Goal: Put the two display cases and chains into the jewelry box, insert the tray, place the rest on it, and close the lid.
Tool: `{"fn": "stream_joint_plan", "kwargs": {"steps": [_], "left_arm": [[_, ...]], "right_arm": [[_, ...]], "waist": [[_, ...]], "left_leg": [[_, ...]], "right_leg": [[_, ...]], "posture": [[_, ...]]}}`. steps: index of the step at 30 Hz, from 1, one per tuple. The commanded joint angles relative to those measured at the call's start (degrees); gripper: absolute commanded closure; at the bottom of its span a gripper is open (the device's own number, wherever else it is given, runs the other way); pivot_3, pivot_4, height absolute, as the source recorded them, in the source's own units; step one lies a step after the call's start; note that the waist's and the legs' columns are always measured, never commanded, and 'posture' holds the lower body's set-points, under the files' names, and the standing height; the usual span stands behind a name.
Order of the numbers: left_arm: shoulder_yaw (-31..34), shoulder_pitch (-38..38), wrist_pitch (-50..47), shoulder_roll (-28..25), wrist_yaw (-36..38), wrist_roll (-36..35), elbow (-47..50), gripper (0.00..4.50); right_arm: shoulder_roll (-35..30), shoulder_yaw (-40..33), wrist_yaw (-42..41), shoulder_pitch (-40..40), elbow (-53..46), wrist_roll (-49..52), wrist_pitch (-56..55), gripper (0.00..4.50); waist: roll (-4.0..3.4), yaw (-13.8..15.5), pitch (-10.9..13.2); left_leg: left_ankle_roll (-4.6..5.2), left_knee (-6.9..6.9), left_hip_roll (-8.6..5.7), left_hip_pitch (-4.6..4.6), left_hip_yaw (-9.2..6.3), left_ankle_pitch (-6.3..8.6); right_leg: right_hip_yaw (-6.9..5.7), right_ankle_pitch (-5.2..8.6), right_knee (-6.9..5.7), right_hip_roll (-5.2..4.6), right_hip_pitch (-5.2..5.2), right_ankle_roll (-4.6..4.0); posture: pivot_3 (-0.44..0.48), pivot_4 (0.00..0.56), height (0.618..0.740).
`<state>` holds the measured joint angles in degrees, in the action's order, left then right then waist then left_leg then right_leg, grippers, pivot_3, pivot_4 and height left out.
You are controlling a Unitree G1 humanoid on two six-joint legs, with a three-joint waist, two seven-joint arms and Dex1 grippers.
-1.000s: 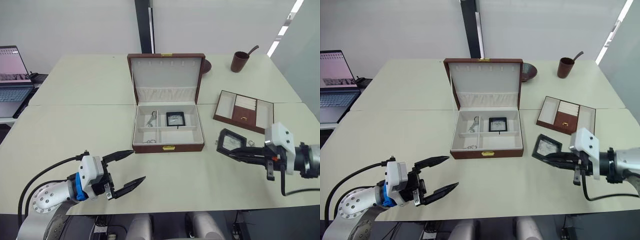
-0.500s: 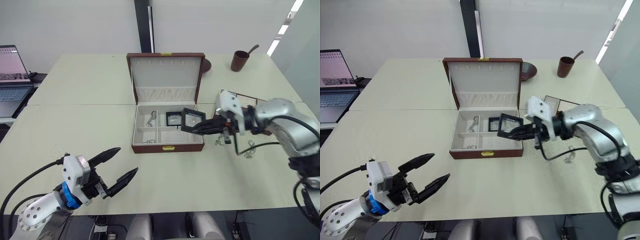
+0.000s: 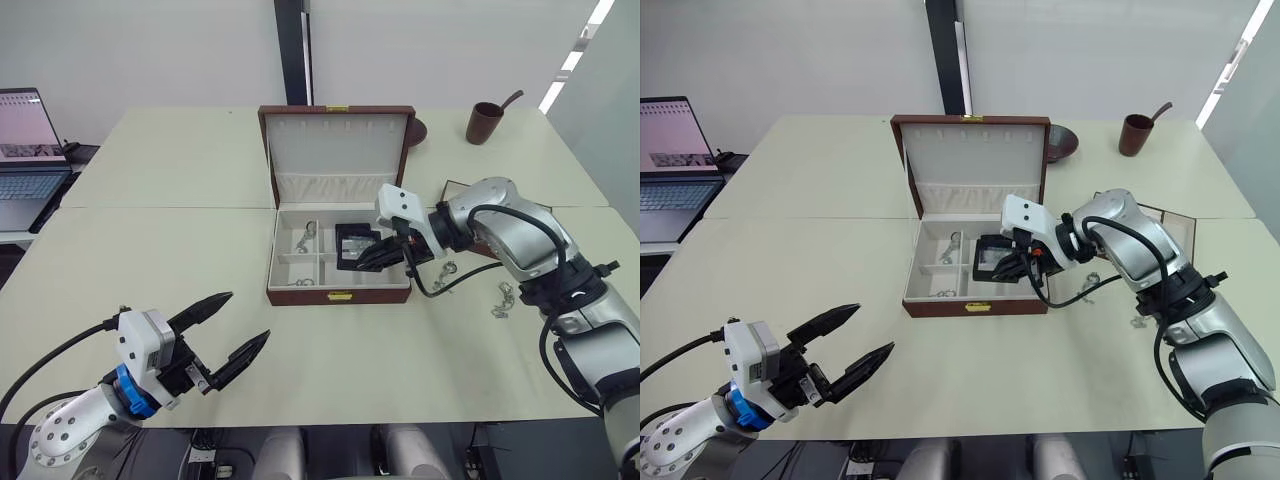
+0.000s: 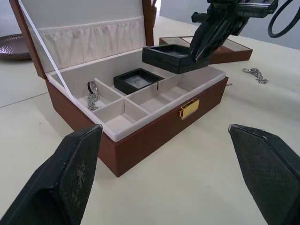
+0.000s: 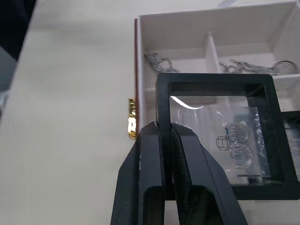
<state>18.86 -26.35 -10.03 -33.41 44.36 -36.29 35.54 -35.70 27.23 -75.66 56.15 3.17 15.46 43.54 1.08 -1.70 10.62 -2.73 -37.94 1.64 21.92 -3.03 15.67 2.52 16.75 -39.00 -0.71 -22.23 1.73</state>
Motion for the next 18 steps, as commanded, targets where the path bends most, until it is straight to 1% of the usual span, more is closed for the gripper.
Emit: {"fn": "stream_joint_plan", "kwargs": {"steps": [1, 8, 12, 18], "left_arm": [[-0.19, -0.71, 0.57, 0.61, -0.33, 0.42, 2.39, 0.00], [-0.88, -0.98, 0.27, 1.28, -0.67, 0.62, 3.19, 0.00], [-0.96, -0.69, -0.38, 1.48, -1.35, 0.03, 3.55, 0.00], [-1.03, -0.14, -0.91, 1.37, -1.57, 0.00, 3.67, 0.00]], "right_arm": [[-0.05, -0.29, -2.16, 1.86, -0.43, 0.59, 1.88, 4.48], [1.85, 2.14, -1.40, 1.89, 4.05, -3.42, -0.59, 4.48], [3.34, 2.40, -1.51, 2.16, 6.89, -4.78, -1.51, 4.48], [4.31, 2.52, -3.03, 2.29, 8.67, -5.61, -1.80, 4.48]], "waist": [[0.00, -0.01, 0.00], [-0.01, -0.10, 0.00], [-0.01, -0.10, 0.00], [-0.02, -0.10, 0.01]], "left_leg": [[0.00, 0.00, 0.00, 0.00, 0.00, 0.00], [0.00, 0.00, -0.01, 0.00, 0.02, 0.00], [0.00, 0.00, -0.01, 0.01, 0.03, 0.00], [0.00, 0.01, -0.01, 0.01, 0.02, 0.00]], "right_leg": [[0.00, 0.00, 0.00, 0.00, 0.00, 0.00], [0.01, 0.00, 0.00, 0.00, -0.01, 0.00], [0.02, 0.00, 0.01, 0.00, -0.02, 0.00], [0.01, 0.00, 0.00, 0.00, -0.02, 0.00]], "posture": [[0.000, 0.150, 0.740], [0.000, 0.150, 0.740], [0.000, 0.150, 0.740], [0.000, 0.150, 0.740]]}}
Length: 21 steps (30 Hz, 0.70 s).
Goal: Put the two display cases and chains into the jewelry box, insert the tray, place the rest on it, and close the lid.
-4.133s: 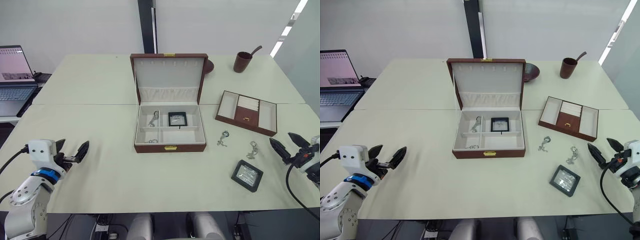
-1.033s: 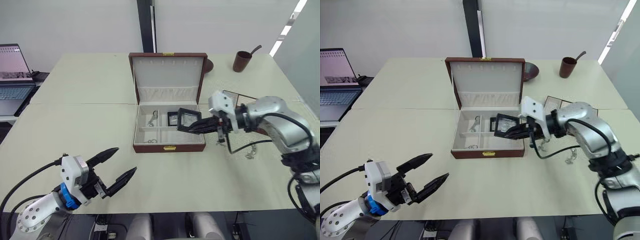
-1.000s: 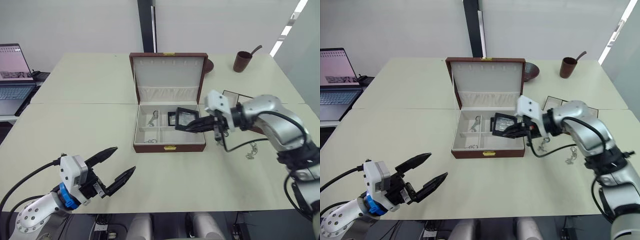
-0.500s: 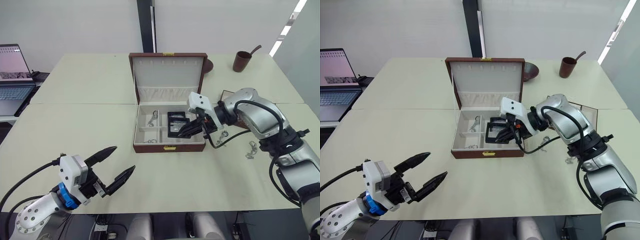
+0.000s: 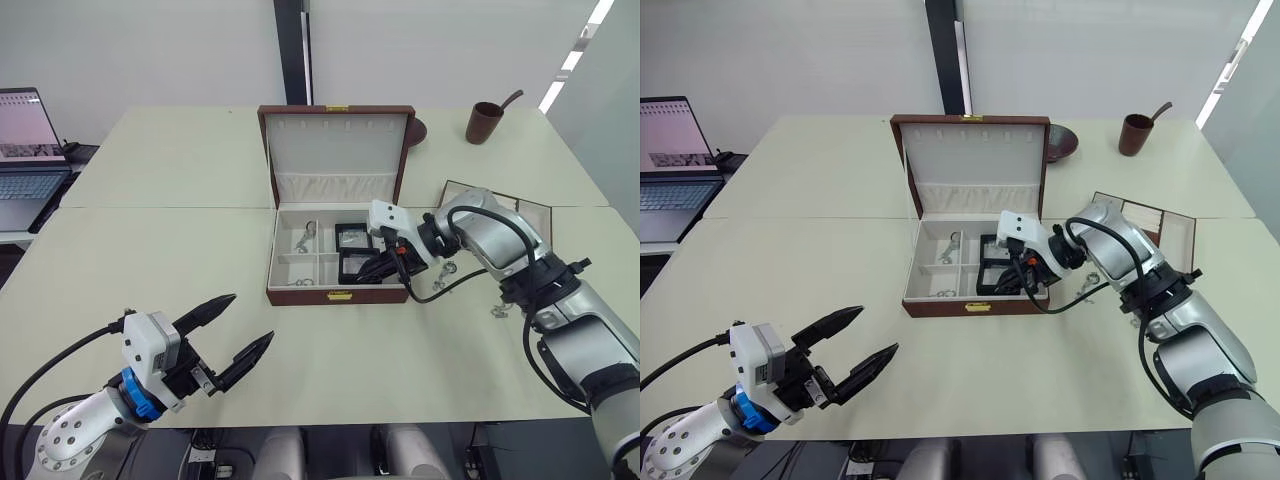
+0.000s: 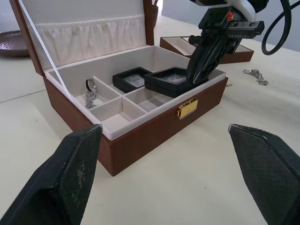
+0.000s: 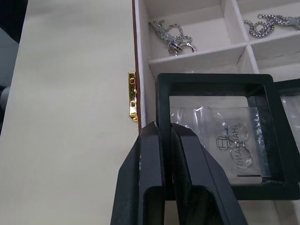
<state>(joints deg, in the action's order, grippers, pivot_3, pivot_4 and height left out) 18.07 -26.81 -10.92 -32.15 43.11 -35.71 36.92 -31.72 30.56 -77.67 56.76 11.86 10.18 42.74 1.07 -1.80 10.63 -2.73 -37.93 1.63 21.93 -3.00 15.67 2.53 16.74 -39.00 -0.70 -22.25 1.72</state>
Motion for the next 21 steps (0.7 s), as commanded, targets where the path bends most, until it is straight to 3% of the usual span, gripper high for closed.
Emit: {"fn": "stream_joint_plan", "kwargs": {"steps": [1, 3, 13, 16, 21], "left_arm": [[-0.30, 0.40, -0.09, 0.12, -0.36, -0.56, 2.36, 0.00], [-0.36, 0.41, -0.18, 0.19, -0.38, -0.46, 2.52, 0.00], [-0.73, 2.02, -0.84, -0.55, 0.87, -0.63, 1.48, 0.00], [-1.27, 3.54, -0.60, -1.14, 1.41, 0.74, 0.74, 0.00], [-0.48, 7.35, -2.98, -1.27, -0.09, -0.12, -1.70, 0.00]], "right_arm": [[0.38, -0.73, -1.18, 1.63, 0.19, -0.49, -1.18, 4.48], [0.51, -0.74, -1.26, 1.46, 0.53, -0.78, -1.63, 3.78], [2.61, -8.44, 0.48, 2.25, 3.91, 2.14, -1.85, 1.20], [2.05, -12.05, 0.44, 1.65, 3.02, 4.44, -1.62, 0.15], [-1.04, -21.24, 0.41, -5.83, -2.13, 9.47, -6.93, 0.05]], "waist": [[0.00, 0.00, 0.00], [0.00, 0.00, 0.00], [-0.02, 0.06, 0.01], [-0.04, 0.06, 0.03], [-0.04, 0.31, 0.02]], "left_leg": [[0.00, 0.00, 0.00, 0.00, -0.01, 0.00], [0.00, 0.00, 0.00, 0.00, -0.01, 0.00], [0.00, 0.01, -0.01, 0.01, -0.01, 0.00], [0.00, 0.01, -0.02, 0.02, -0.01, 0.00], [0.00, 0.02, -0.04, 0.06, -0.06, 0.00]], "right_leg": [[0.00, 0.00, 0.00, 0.00, 0.00, 0.00], [0.00, 0.00, 0.00, 0.00, 0.00, 0.00], [0.00, 0.00, 0.01, 0.01, 0.00, 0.00], [0.00, 0.00, 0.01, 0.00, 0.00, 0.00], [-0.05, 0.00, 0.04, 0.00, 0.02, 0.00]], "posture": [[0.000, 0.150, 0.740], [0.000, 0.150, 0.740], [0.000, 0.150, 0.740], [0.000, 0.150, 0.740], [0.000, 0.150, 0.740]]}}
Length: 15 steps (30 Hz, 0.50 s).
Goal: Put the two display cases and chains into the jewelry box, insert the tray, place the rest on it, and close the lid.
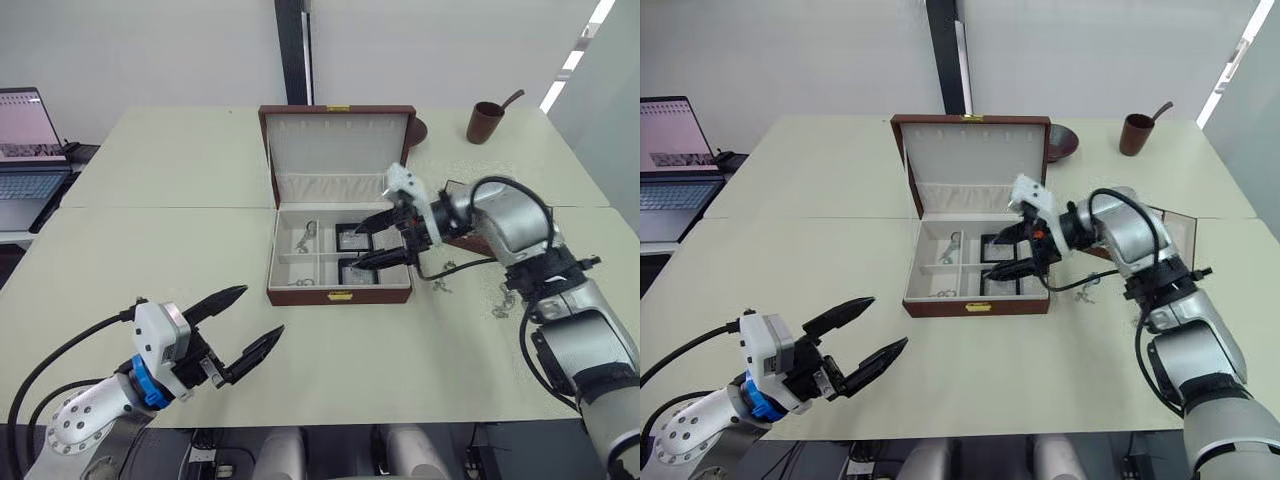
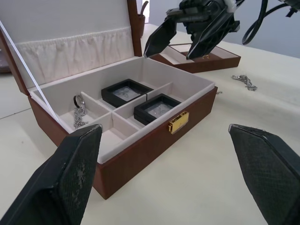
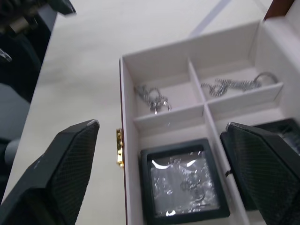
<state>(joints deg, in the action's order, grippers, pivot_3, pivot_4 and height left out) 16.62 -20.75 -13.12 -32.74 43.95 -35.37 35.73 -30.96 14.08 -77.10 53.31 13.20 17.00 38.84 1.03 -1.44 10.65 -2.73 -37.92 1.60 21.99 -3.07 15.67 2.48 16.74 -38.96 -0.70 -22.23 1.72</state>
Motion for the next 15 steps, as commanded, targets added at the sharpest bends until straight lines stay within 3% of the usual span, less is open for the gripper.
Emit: {"fn": "stream_joint_plan", "kwargs": {"steps": [1, 3, 10, 15], "left_arm": [[1.34, 2.07, -1.71, -0.88, -1.36, -0.86, -1.38, 0.00], [2.20, 3.65, -3.20, -2.08, -0.91, -1.38, -3.90, 0.00], [7.08, 6.90, -6.91, -3.37, -1.31, -3.33, -13.41, 0.00], [9.46, 10.42, -3.88, -3.64, -1.53, -0.02, -24.67, 0.00]], "right_arm": [[-2.47, -6.36, 0.22, -4.24, -4.13, 2.95, -4.78, 0.05], [-4.64, -11.41, 0.98, -9.99, -5.47, 4.09, -9.73, 0.05], [-13.27, -23.42, 4.82, -25.85, -7.75, 8.14, -7.05, 0.05], [-13.70, -32.03, 9.08, -38.32, -6.38, 9.08, -10.69, 0.05]], "waist": [[0.00, -0.10, 0.00], [0.01, -0.08, 0.00], [-0.03, -0.25, 0.02], [-0.04, -0.41, 0.03]], "left_leg": [[0.00, 0.00, 0.00, 0.00, 0.02, 0.00], [0.00, -0.01, 0.00, -0.01, 0.03, 0.00], [0.00, -0.01, 0.00, -0.02, 0.07, 0.00], [0.00, 0.02, 0.06, -0.09, 0.06, 0.00]], "right_leg": [[0.02, 0.00, 0.00, 0.00, 0.00, 0.00], [0.03, 0.00, -0.01, -0.01, 0.00, 0.01], [0.06, 0.00, -0.03, 0.00, 0.00, 0.01], [0.09, 0.00, -0.05, 0.11, 0.04, 0.01]], "posture": [[0.000, 0.150, 0.740], [0.000, 0.150, 0.740], [0.000, 0.150, 0.740], [0.000, 0.150, 0.740]]}}
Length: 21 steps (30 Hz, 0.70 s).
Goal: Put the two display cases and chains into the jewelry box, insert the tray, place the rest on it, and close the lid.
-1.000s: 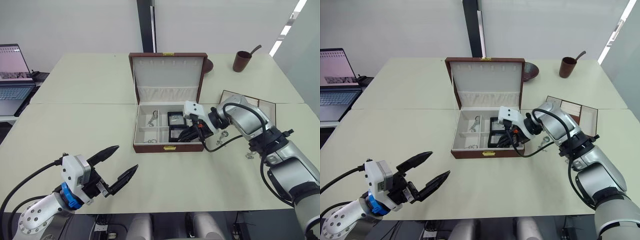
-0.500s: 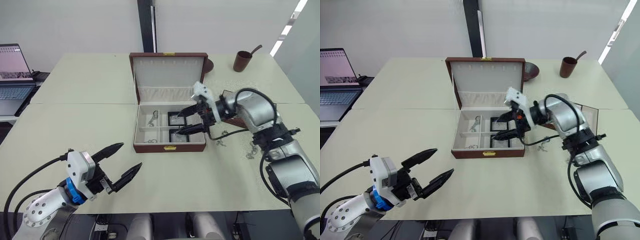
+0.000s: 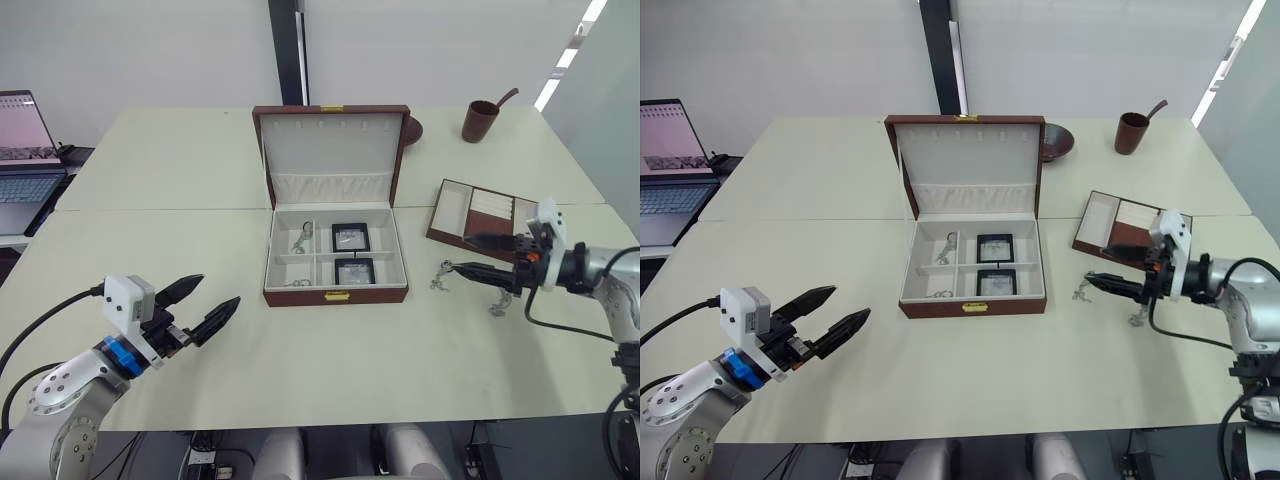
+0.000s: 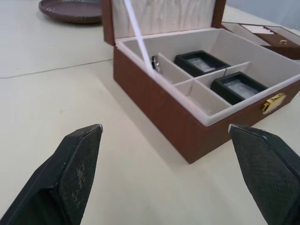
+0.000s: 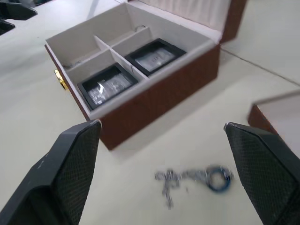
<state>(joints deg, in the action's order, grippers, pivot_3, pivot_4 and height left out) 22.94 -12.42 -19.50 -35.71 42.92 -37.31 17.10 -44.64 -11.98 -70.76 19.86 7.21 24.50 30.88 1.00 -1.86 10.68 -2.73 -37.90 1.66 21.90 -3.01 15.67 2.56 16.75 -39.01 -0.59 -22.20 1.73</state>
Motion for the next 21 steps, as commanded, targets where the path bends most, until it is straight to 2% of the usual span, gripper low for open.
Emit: {"fn": "stream_joint_plan", "kwargs": {"steps": [1, 4, 9, 14, 21], "left_arm": [[3.58, 3.02, 3.46, -0.70, -0.63, 2.72, -8.40, 0.00], [5.24, 6.11, 6.53, -0.29, -2.73, 5.16, -14.71, 0.00], [6.80, 7.23, 9.59, 1.08, -5.71, 7.36, -17.92, 0.00], [8.47, 6.43, 12.78, 2.14, -8.57, 9.33, -19.97, 0.00], [9.77, 5.80, 15.43, 4.31, -13.45, 11.47, -20.81, 0.00]], "right_arm": [[0.22, -7.38, 3.66, -7.02, -0.42, 1.78, -3.52, 0.05], [1.21, -11.98, 8.05, -11.90, 1.16, 1.46, -7.41, 0.05], [1.68, -15.97, 12.66, -15.71, 1.83, 1.87, -10.52, 0.05], [2.64, -18.25, 17.88, -16.12, 5.96, 0.59, -15.69, 0.05], [4.60, -17.88, 22.43, -15.50, 10.91, -0.52, -21.63, 0.05]], "waist": [[-0.01, 0.11, 0.00], [0.00, 0.13, 0.00], [-0.01, -0.04, 0.00], [0.00, 0.00, -0.01], [0.00, 0.08, -0.01]], "left_leg": [[0.00, 0.00, 0.00, 0.00, 0.03, 0.00], [0.00, -0.02, -0.04, 0.01, 0.05, 0.00], [0.00, 0.00, 0.00, -0.01, 0.09, 0.00], [0.00, 0.00, -0.01, -0.01, 0.08, 0.00], [0.00, 0.00, -0.02, 0.00, 0.09, 0.00]], "right_leg": [[0.03, 0.00, 0.00, 0.01, -0.01, 0.00], [0.06, 0.00, 0.02, 0.00, 0.00, 0.01], [0.11, 0.00, 0.02, 0.00, -0.01, 0.02], [0.11, 0.00, 0.02, 0.00, 0.00, 0.02], [0.12, 0.00, 0.02, -0.01, 0.01, 0.02]], "posture": [[0.000, 0.150, 0.740], [0.000, 0.150, 0.740], [0.000, 0.150, 0.740], [0.000, 0.150, 0.740], [0.000, 0.150, 0.740]]}}
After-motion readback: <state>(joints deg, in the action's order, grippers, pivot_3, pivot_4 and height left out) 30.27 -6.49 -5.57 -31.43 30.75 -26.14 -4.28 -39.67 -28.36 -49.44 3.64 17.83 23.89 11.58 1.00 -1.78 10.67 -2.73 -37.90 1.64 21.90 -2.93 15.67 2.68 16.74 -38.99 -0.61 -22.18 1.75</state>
